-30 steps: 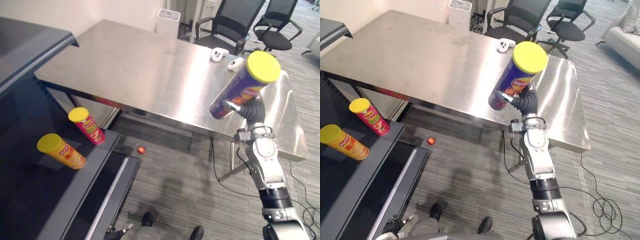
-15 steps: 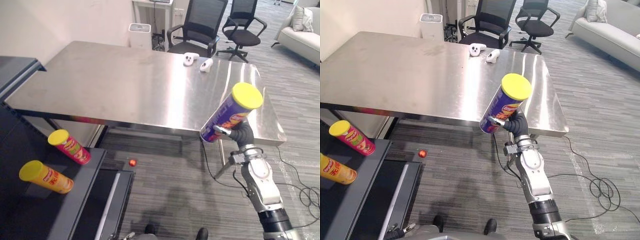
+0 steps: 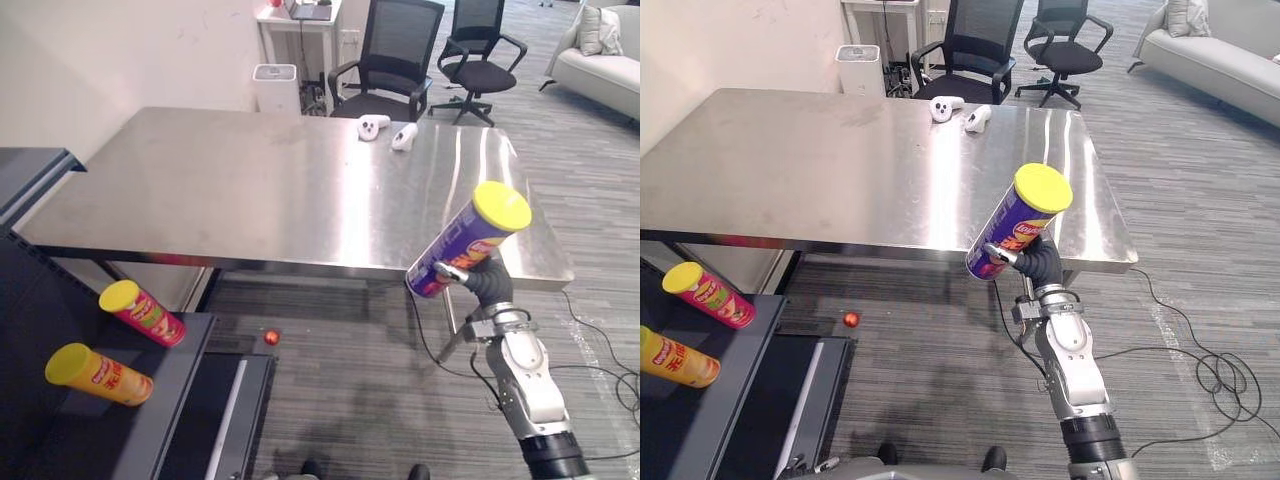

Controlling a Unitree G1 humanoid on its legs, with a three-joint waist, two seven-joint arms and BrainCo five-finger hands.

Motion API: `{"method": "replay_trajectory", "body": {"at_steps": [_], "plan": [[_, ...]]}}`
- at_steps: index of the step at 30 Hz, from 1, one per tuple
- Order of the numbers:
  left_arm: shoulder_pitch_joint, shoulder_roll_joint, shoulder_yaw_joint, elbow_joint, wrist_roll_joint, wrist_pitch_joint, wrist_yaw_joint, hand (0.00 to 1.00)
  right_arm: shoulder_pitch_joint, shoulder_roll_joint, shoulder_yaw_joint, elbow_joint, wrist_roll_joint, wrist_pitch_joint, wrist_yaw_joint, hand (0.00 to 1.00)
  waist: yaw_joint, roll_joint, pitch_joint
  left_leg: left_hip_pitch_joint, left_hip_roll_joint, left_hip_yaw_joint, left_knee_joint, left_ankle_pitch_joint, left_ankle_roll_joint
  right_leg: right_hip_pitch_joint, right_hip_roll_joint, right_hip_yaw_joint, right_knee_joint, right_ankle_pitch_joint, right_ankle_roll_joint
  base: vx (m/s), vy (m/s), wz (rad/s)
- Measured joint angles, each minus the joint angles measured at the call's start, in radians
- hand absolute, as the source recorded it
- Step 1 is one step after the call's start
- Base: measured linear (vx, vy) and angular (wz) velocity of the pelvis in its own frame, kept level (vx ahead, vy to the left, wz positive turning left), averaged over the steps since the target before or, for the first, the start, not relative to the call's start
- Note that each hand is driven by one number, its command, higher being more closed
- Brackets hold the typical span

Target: Put the gum and the chips on the shelf.

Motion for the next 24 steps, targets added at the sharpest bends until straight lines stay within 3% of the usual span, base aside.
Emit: {"method": "replay_trajectory", "body": {"at_steps": [7,24], "plan": [[0.000,-0.008,-0.011,-0.022,0.166,0.000,0.036,0.00,-0.006,0.000,-0.087,0.028,-0.040,0.000,-0.069,1.00,0.000,0.016,-0.010,0.003,0.013,0.005,-0.001,0.001,-0.001,0.007,0.002,-0.014,0.003,-0.001,0.001,-0.01,-0.011,0.02],[0.000,0.004,-0.012,-0.023,0.167,0.015,0.040,0.00,-0.033,0.000,-0.089,0.043,-0.059,0.001,-0.066,1.00,-0.001,-0.003,-0.023,0.021,0.016,0.037,-0.039,0.012,-0.007,0.005,-0.002,-0.016,0.016,-0.002,0.000,-0.02,-0.005,-0.01]]}}
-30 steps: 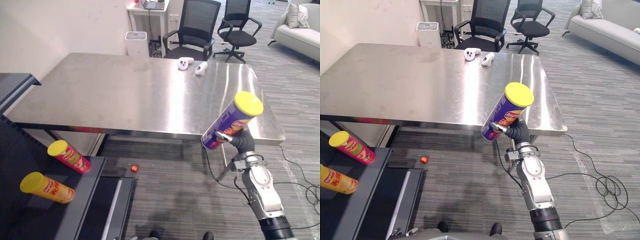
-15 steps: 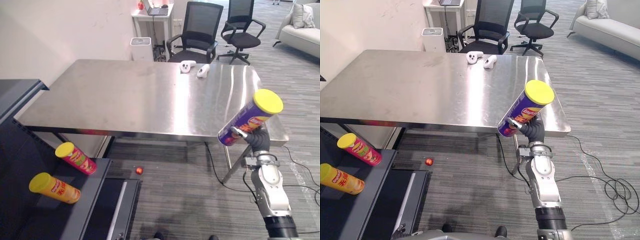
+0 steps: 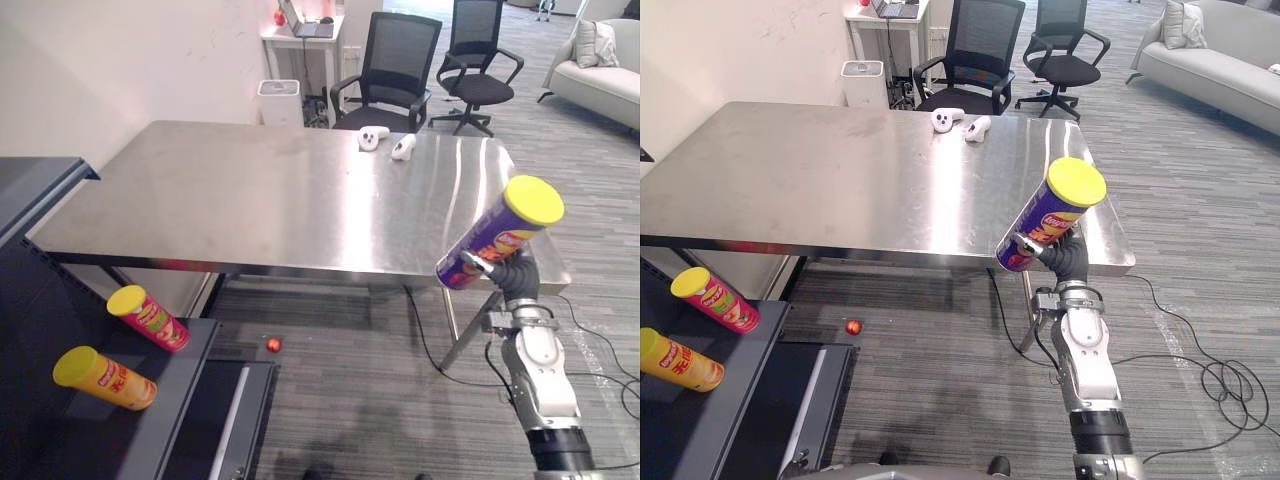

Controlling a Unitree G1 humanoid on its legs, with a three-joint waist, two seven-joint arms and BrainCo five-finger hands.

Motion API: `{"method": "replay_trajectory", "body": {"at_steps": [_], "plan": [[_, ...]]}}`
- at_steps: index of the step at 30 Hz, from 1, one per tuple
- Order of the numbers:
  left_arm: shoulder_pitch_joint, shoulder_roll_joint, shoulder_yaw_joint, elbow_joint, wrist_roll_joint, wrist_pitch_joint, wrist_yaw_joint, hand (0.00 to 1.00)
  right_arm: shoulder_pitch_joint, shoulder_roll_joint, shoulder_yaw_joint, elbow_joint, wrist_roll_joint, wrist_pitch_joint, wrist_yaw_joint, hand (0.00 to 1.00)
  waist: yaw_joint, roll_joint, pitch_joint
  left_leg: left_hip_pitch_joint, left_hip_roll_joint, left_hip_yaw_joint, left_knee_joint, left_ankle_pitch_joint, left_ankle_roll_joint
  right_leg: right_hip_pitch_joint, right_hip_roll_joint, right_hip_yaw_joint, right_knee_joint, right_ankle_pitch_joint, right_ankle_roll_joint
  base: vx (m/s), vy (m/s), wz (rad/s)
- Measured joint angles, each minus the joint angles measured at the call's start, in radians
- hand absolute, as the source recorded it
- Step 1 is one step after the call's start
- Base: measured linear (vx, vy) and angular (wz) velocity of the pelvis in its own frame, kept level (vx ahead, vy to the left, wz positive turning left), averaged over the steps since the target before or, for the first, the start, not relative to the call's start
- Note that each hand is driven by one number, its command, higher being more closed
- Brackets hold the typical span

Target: Put the gum and the chips on the shelf.

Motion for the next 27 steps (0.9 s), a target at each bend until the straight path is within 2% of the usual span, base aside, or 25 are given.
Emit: {"method": "replay_trajectory", "body": {"at_steps": [6,9,12,15,17,18,19,20,21,22,23,27], "plan": [[0.006,0.000,0.000,-0.017,-0.002,0.001,0.001,0.00,0.000,0.000,0.021,0.000,0.002,0.001,0.001,1.00,0.000,-0.009,-0.002,-0.004,0.002,-0.007,0.012,-0.003,-0.005,0.004,0.000,-0.008,0.001,0.000,0.000,0.00,-0.004,0.02],[-0.005,0.001,0.005,-0.015,-0.004,0.001,0.012,0.00,-0.001,0.000,0.043,0.002,0.005,0.001,0.002,1.00,-0.001,-0.013,0.003,-0.069,0.018,-0.039,0.113,-0.045,-0.010,-0.022,-0.001,-0.029,0.067,-0.040,-0.013,-0.03,-0.023,0.23],[-0.013,0.004,0.010,-0.013,-0.012,0.002,0.022,0.00,-0.021,0.004,0.068,0.024,0.007,0.001,0.002,1.00,0.001,-0.006,0.010,-0.118,0.034,-0.113,0.186,-0.054,-0.015,-0.021,0.006,-0.101,0.126,-0.085,-0.027,-0.02,-0.059,0.66],[-0.027,-0.005,0.017,-0.012,-0.022,0.007,0.030,0.00,-0.069,0.011,0.085,0.039,0.028,0.000,0.002,1.00,0.006,0.013,0.028,-0.163,0.043,-0.205,0.176,-0.028,-0.032,0.002,0.023,-0.207,0.117,-0.099,-0.045,-0.10,-0.107,0.96],[-0.029,-0.024,0.049,-0.013,-0.024,0.008,0.033,0.00,-0.083,0.009,0.085,0.035,0.028,-0.001,-0.001,1.00,0.022,0.030,0.043,-0.161,0.088,-0.091,0.136,-0.031,-0.022,0.029,0.031,-0.278,0.098,-0.099,-0.047,-0.09,-0.088,1.09],[-0.030,-0.025,0.051,-0.013,-0.025,0.008,0.035,0.00,-0.083,-0.002,0.082,0.035,0.027,-0.001,-0.004,1.00,0.023,0.026,0.043,-0.156,0.114,0.019,0.127,-0.048,0.015,0.036,0.018,-0.328,0.084,-0.096,-0.051,-0.03,-0.014,0.94],[-0.033,-0.025,0.051,-0.013,-0.025,0.007,0.036,0.00,-0.085,-0.008,0.078,0.036,0.027,-0.001,-0.005,1.00,0.027,0.011,0.051,-0.168,0.121,0.071,0.143,-0.043,0.039,0.033,0.005,-0.347,0.086,-0.096,-0.052,-0.01,0.060,1.11],[-0.033,-0.024,0.052,-0.013,-0.028,0.007,0.040,0.00,-0.090,-0.006,0.072,0.036,0.026,-0.001,-0.010,1.00,0.029,0.020,0.047,-0.193,0.137,0.172,0.243,-0.023,0.072,0.029,-0.033,-0.388,0.106,-0.108,-0.060,0.03,0.125,0.96],[-0.020,-0.027,0.052,-0.014,-0.027,0.009,0.040,0.00,-0.092,-0.009,0.065,0.035,0.022,-0.001,-0.019,1.00,0.023,0.025,0.048,-0.193,0.145,0.253,0.346,0.002,0.100,0.030,-0.052,-0.414,0.128,-0.111,-0.048,0.05,0.115,1.03],[-0.013,-0.033,0.052,-0.019,-0.026,0.009,0.040,0.00,-0.094,-0.013,0.058,0.031,0.022,-0.001,-0.024,1.00,0.018,0.048,0.041,-0.199,0.150,0.282,0.368,0.006,0.095,0.033,-0.053,-0.435,0.142,-0.113,-0.034,0.03,0.121,1.11],[-0.010,-0.036,0.046,-0.029,-0.023,0.009,0.039,0.00,-0.097,-0.010,0.036,0.030,0.022,-0.001,-0.029,1.00,0.000,0.068,0.036,-0.214,0.140,0.315,0.358,0.012,0.089,0.040,-0.061,-0.474,0.144,-0.111,-0.031,-0.02,0.121,1.13],[-0.009,-0.037,0.043,-0.032,-0.019,0.018,0.036,0.00,-0.094,-0.002,-0.037,0.017,-0.004,-0.001,-0.031,1.00,-0.007,0.062,0.038,-0.170,0.061,0.320,0.101,0.071,0.074,0.063,-0.057,-0.599,0.107,-0.101,-0.016,-0.06,0.148,0.86]]}}
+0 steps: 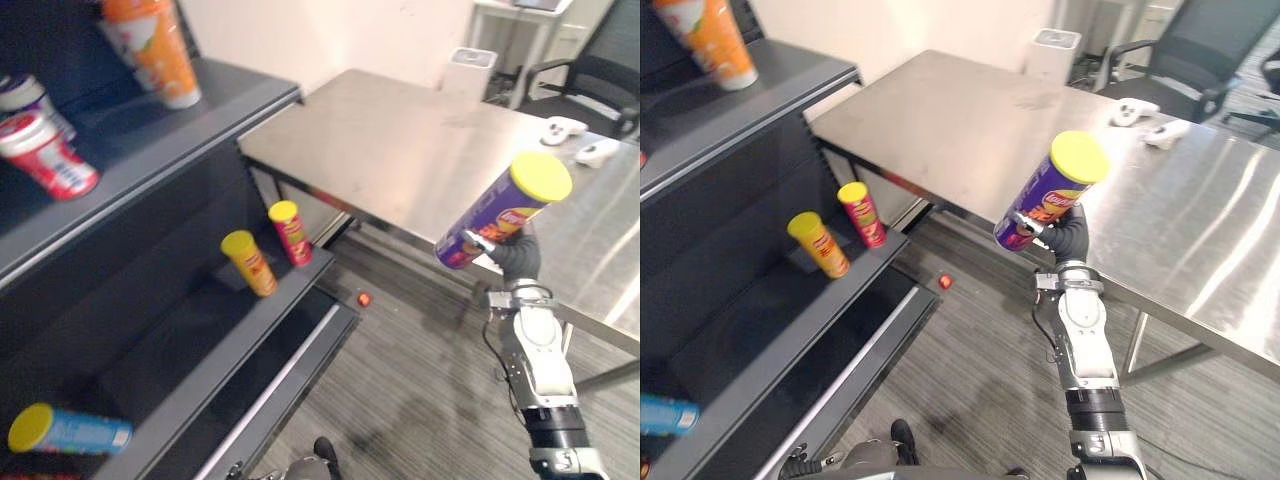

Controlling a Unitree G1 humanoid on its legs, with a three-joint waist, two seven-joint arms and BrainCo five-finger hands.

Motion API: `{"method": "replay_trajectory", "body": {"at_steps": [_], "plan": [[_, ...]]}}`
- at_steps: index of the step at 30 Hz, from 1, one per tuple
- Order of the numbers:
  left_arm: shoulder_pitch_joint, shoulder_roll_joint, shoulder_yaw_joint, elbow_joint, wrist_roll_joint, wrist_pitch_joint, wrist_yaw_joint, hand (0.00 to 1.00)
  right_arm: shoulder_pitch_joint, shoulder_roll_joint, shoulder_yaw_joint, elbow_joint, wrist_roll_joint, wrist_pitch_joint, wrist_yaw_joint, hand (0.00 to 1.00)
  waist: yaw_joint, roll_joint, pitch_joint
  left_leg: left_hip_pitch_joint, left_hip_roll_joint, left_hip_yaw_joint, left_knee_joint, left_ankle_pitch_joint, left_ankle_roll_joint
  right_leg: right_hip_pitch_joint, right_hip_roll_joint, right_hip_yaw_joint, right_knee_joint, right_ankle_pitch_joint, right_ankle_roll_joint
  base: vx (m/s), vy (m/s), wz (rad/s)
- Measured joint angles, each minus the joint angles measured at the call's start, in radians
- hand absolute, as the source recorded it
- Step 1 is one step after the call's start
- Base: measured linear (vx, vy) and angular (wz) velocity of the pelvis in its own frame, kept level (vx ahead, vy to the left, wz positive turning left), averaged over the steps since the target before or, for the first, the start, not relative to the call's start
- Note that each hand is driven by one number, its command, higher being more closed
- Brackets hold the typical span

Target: Put the gum and the chips on the shelf.

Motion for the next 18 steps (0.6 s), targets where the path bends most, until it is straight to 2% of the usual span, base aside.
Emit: {"method": "replay_trajectory", "body": {"at_steps": [1,3,8,11,12,13,14,15,16,17,18], "plan": [[0.001,-0.002,-0.001,0.003,0.000,0.005,-0.002,0.00,0.005,0.004,-0.016,-0.001,-0.010,0.002,-0.004,1.00,0.001,-0.011,0.002,0.019,-0.018,-0.009,-0.064,0.038,0.006,0.006,-0.003,-0.020,0.001,0.007,0.010,-0.06,0.120,0.65],[0.006,-0.003,-0.017,0.005,0.001,0.011,-0.001,0.00,0.014,0.005,-0.026,-0.017,-0.014,0.002,-0.013,1.00,-0.001,-0.021,0.004,0.037,-0.045,-0.030,-0.135,0.066,0.010,0.010,-0.012,-0.040,0.010,0.011,0.016,-0.06,0.090,0.39],[0.008,0.010,-0.043,0.004,0.017,0.010,-0.001,0.00,0.022,0.031,-0.056,-0.020,-0.016,0.003,-0.023,1.00,-0.003,-0.029,0.006,0.049,-0.080,-0.056,-0.138,0.060,0.018,0.016,-0.060,-0.044,0.066,0.009,0.013,-0.02,0.072,0.14],[0.018,0.016,-0.043,0.006,0.017,0.010,-0.004,0.00,0.035,0.033,-0.054,-0.016,-0.025,0.007,-0.034,1.00,0.002,-0.039,0.013,0.072,-0.091,-0.052,-0.138,0.030,0.023,-0.003,-0.126,-0.025,0.200,-0.027,-0.038,0.00,0.094,0.01],[0.024,0.024,-0.042,0.007,0.017,0.010,-0.003,0.00,0.036,0.040,-0.050,-0.015,-0.044,0.009,-0.037,1.00,0.001,-0.050,0.019,0.083,-0.096,-0.050,-0.138,0.018,0.028,-0.021,-0.171,-0.002,0.294,-0.033,-0.047,-0.01,0.094,0.00],[0.027,0.038,-0.041,0.005,0.017,0.010,-0.003,0.00,0.036,0.042,-0.041,-0.015,-0.055,0.009,-0.036,1.00,0.001,-0.067,0.029,0.092,-0.102,-0.053,-0.138,0.015,0.028,-0.054,-0.219,0.059,0.407,-0.029,-0.053,0.01,0.086,0.09],[0.027,0.048,-0.041,0.005,0.017,0.010,-0.003,0.00,0.036,0.042,-0.040,-0.015,-0.056,0.010,-0.036,1.00,0.001,-0.078,0.034,0.095,-0.103,-0.059,-0.138,0.014,0.028,-0.081,-0.235,0.119,0.465,-0.020,-0.079,0.03,0.068,0.29],[0.028,0.069,-0.041,0.004,0.017,0.011,-0.003,0.00,0.046,0.043,-0.039,-0.015,-0.057,0.010,-0.035,1.00,-0.004,-0.090,0.038,0.099,-0.097,-0.093,-0.137,0.016,0.028,-0.151,-0.231,0.272,0.562,0.013,-0.139,0.07,0.031,0.42],[0.027,0.075,-0.041,0.003,0.016,0.012,-0.002,0.00,0.055,0.043,-0.039,-0.016,-0.057,0.010,-0.035,1.00,-0.012,-0.084,0.044,0.094,-0.089,-0.119,-0.135,0.020,0.027,-0.185,-0.199,0.364,0.579,-0.014,-0.131,0.10,-0.004,0.78],[0.023,0.089,-0.039,0.002,0.016,0.012,0.001,0.00,0.072,0.043,-0.041,-0.017,-0.059,0.011,-0.031,1.00,-0.025,-0.086,0.045,0.084,-0.068,-0.174,-0.133,0.029,0.020,-0.206,-0.107,0.520,0.541,-0.096,-0.099,0.11,-0.047,1.05],[0.012,0.098,-0.037,0.007,0.015,0.012,0.004,0.00,0.093,0.042,-0.050,-0.032,-0.071,0.011,-0.026,1.00,-0.033,-0.089,0.044,0.071,-0.067,-0.227,-0.133,0.033,0.016,-0.206,-0.044,0.630,0.475,-0.140,-0.083,0.09,-0.061,1.13]]}}
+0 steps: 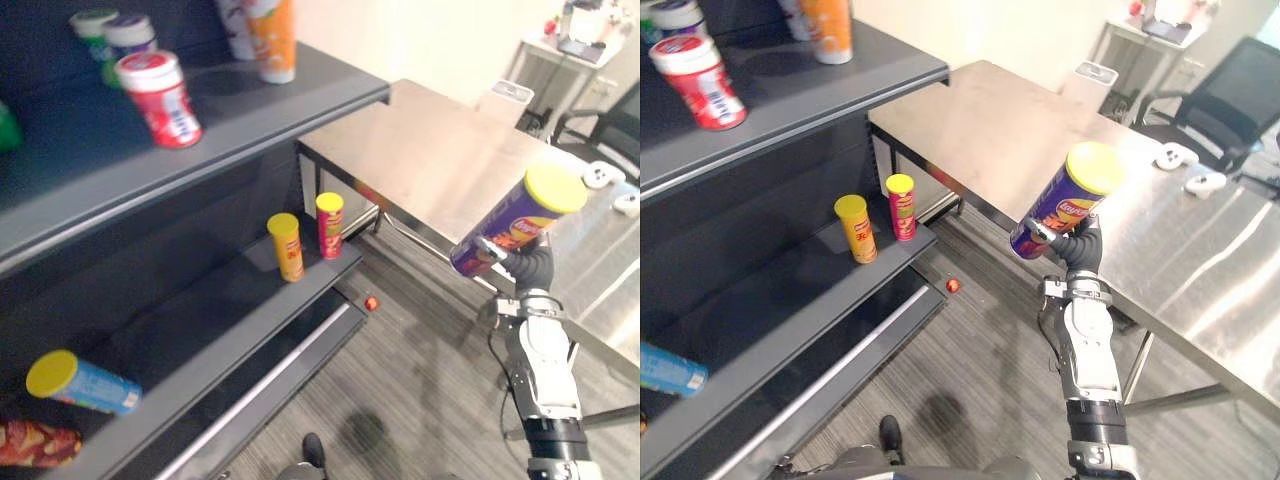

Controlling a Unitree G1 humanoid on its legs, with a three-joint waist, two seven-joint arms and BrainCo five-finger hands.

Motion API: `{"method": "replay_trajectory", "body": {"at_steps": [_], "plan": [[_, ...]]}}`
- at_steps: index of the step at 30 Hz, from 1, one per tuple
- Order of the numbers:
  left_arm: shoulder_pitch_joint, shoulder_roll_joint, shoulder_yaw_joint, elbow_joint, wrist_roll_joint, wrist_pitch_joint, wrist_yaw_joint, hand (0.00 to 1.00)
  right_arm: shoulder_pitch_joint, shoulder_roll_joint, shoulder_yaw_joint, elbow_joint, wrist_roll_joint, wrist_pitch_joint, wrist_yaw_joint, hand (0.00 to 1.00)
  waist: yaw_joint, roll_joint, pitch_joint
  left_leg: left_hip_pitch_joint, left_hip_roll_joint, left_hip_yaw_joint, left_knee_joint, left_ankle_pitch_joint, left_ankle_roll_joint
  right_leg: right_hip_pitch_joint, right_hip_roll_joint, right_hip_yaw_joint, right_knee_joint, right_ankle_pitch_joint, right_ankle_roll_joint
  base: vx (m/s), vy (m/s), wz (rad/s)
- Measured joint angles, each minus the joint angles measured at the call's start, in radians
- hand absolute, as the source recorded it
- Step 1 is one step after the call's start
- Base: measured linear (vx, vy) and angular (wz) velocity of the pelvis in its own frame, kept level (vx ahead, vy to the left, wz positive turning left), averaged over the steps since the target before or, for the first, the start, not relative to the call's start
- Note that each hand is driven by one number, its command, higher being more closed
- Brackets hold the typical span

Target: Put the gum and the chips on the shelf.

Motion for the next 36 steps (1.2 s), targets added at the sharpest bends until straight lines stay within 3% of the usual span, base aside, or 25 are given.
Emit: {"method": "replay_trajectory", "body": {"at_steps": [2,3,4,6,7,10,13,17,19,20,21,22,23,24,25,26,27,29,30,32,34,36], "plan": [[-0.028,-0.005,0.004,0.004,-0.001,-0.001,0.006,0.00,0.029,-0.001,-0.021,-0.034,-0.011,0.000,0.007,1.00,-0.018,-0.004,-0.001,-0.021,-0.030,-0.082,-0.001,0.003,-0.004,0.001,0.042,0.154,-0.081,-0.036,0.034,0.08,-0.077,1.32],[-0.036,-0.006,0.005,0.005,-0.002,-0.002,0.007,0.00,0.039,-0.001,-0.027,-0.044,-0.012,0.000,0.007,1.00,-0.019,-0.007,-0.002,-0.024,-0.040,-0.092,-0.001,0.003,-0.005,0.005,0.042,0.179,-0.099,-0.042,0.049,0.10,-0.103,1.60],[-0.048,-0.010,0.006,0.007,-0.002,-0.003,0.008,0.00,0.058,-0.001,-0.034,-0.059,-0.012,0.000,0.006,1.00,-0.018,-0.022,-0.007,-0.027,-0.060,-0.109,-0.003,0.007,-0.010,0.028,0.028,0.180,-0.162,-0.040,0.091,0.07,-0.096,1.09],[-0.043,-0.008,0.011,0.007,-0.007,-0.003,0.009,0.00,0.056,0.001,-0.027,-0.060,-0.012,0.000,0.008,1.00,-0.012,-0.043,-0.010,-0.028,-0.074,-0.105,-0.004,0.017,-0.025,0.040,0.024,0.161,-0.232,-0.033,0.101,0.06,-0.206,0.78],[-0.039,-0.020,0.032,0.014,-0.011,-0.001,0.010,0.00,0.048,-0.002,-0.024,-0.059,-0.012,0.001,0.009,1.00,-0.005,-0.031,-0.005,-0.026,-0.060,-0.110,-0.004,0.026,-0.038,0.051,0.034,0.150,-0.244,-0.039,0.134,0.03,-0.250,0.41],[0.011,-0.044,0.049,0.011,-0.017,-0.001,0.010,0.00,0.034,-0.002,-0.008,-0.059,-0.003,0.000,0.013,1.00,0.015,0.014,-0.018,-0.044,0.031,-0.108,-0.001,0.069,-0.089,0.060,0.125,0.119,-0.295,-0.021,0.096,0.03,-0.270,-0.03],[0.039,-0.050,0.049,0.011,-0.019,0.000,0.008,0.00,0.037,-0.003,-0.008,-0.055,0.000,0.000,0.015,1.00,0.009,0.015,-0.016,-0.047,0.087,-0.135,0.002,0.083,-0.114,0.096,0.187,0.074,-0.342,-0.007,0.067,0.09,-0.231,0.13],[0.032,-0.063,0.071,-0.002,-0.020,-0.002,0.009,0.00,0.037,-0.002,0.002,-0.049,0.029,-0.001,0.030,1.00,0.009,0.021,-0.017,-0.049,0.106,-0.168,0.003,0.093,-0.127,0.127,0.214,0.029,-0.355,-0.012,0.052,0.10,-0.136,0.26],[0.021,-0.070,0.076,-0.009,-0.026,-0.002,0.009,0.00,0.041,-0.003,0.001,-0.043,0.037,-0.001,0.030,1.00,0.000,0.029,-0.016,-0.071,0.100,-0.180,0.003,0.105,-0.121,0.136,0.213,-0.019,-0.359,-0.018,0.043,0.04,-0.036,0.60],[0.010,-0.078,0.081,-0.009,-0.045,-0.001,0.009,0.00,0.043,-0.003,-0.004,-0.039,0.037,-0.001,0.030,1.00,-0.009,0.033,-0.014,-0.085,0.094,-0.125,0.007,0.092,-0.070,0.143,0.204,-0.062,-0.365,-0.020,0.040,0.02,0.006,0.84],[-0.002,-0.082,0.092,-0.008,-0.056,-0.001,0.010,0.00,0.044,-0.003,-0.006,-0.035,0.037,0.000,0.027,1.00,-0.011,0.034,-0.012,-0.110,0.108,-0.019,0.056,0.048,-0.009,0.150,0.193,-0.101,-0.365,-0.020,0.040,0.04,-0.011,1.23],[-0.005,-0.084,0.104,-0.009,-0.058,-0.001,0.012,0.00,0.045,-0.008,-0.005,-0.035,0.037,0.000,0.028,1.00,-0.021,0.044,-0.006,-0.121,0.130,0.123,0.117,-0.041,0.012,0.182,0.176,-0.161,-0.376,-0.020,0.040,0.09,0.030,1.30],[-0.010,-0.083,0.104,-0.007,-0.058,-0.001,0.011,0.00,0.047,-0.008,-0.010,-0.034,0.036,-0.001,0.027,1.00,-0.023,0.023,0.000,-0.123,0.129,0.208,0.184,-0.079,0.028,0.211,0.134,-0.208,-0.398,-0.020,0.046,0.10,0.057,1.16],[-0.017,-0.087,0.105,-0.005,-0.059,-0.001,0.012,0.00,0.048,-0.012,-0.019,-0.034,0.036,-0.001,0.027,1.00,-0.020,0.029,-0.002,-0.143,0.143,0.229,0.276,-0.080,0.040,0.214,0.116,-0.225,-0.390,-0.025,0.053,0.10,0.111,0.72],[-0.018,-0.091,0.105,-0.005,-0.059,-0.001,0.012,0.00,0.048,-0.014,-0.025,-0.034,0.036,-0.001,0.027,1.00,-0.012,0.050,-0.007,-0.157,0.156,0.233,0.372,-0.077,0.044,0.220,0.107,-0.236,-0.378,-0.030,0.061,0.08,0.084,0.59],[-0.010,-0.098,0.104,-0.006,-0.058,-0.002,0.010,0.00,0.049,-0.015,-0.031,-0.034,0.036,-0.001,0.027,1.00,-0.010,0.068,-0.011,-0.174,0.159,0.230,0.433,-0.097,0.024,0.231,0.110,-0.263,-0.360,-0.047,0.084,0.09,0.079,1.00],[-0.006,-0.099,0.102,-0.009,-0.058,-0.002,0.010,0.00,0.056,-0.010,-0.043,-0.033,0.035,0.000,0.023,1.00,-0.025,0.082,-0.018,-0.180,0.135,0.218,0.425,-0.111,0.014,0.246,0.096,-0.300,-0.358,-0.059,0.096,0.07,0.093,1.17],[-0.011,-0.102,0.103,-0.012,-0.059,-0.002,0.009,0.00,0.053,-0.011,-0.047,-0.032,0.035,0.001,0.022,1.00,-0.019,0.087,-0.022,-0.179,0.081,0.178,0.349,-0.111,0.014,0.261,0.080,-0.361,-0.370,-0.058,0.098,0.07,0.104,1.03],[-0.009,-0.102,0.104,-0.009,-0.059,-0.002,0.009,0.00,0.050,-0.008,-0.047,-0.031,0.034,0.002,0.022,1.00,-0.018,0.087,-0.023,-0.178,0.064,0.167,0.320,-0.109,0.012,0.265,0.074,-0.382,-0.369,-0.055,0.102,0.06,0.093,0.82],[0.006,-0.103,0.105,-0.008,-0.058,0.000,0.008,0.00,0.037,0.004,-0.043,-0.026,0.024,0.009,0.024,1.00,-0.015,0.059,-0.015,-0.157,0.025,0.145,0.249,-0.074,0.018,0.276,0.064,-0.413,-0.369,-0.042,0.111,0.05,0.079,0.54],[0.028,-0.113,0.101,-0.008,-0.057,0.000,0.006,0.00,0.015,0.005,-0.056,-0.026,0.017,0.008,0.017,1.00,-0.017,0.052,-0.019,-0.089,-0.012,0.115,0.065,0.021,0.020,0.274,0.068,-0.426,-0.362,0.013,0.084,0.03,0.058,0.37],[0.026,-0.108,0.078,-0.007,-0.055,0.000,0.006,0.00,0.000,0.005,-0.087,-0.026,0.017,0.007,0.005,1.00,-0.018,0.046,-0.017,-0.072,-0.020,0.088,0.002,0.054,0.023,0.257,0.062,-0.442,-0.312,0.018,0.079,0.00,0.015,0.40]]}}
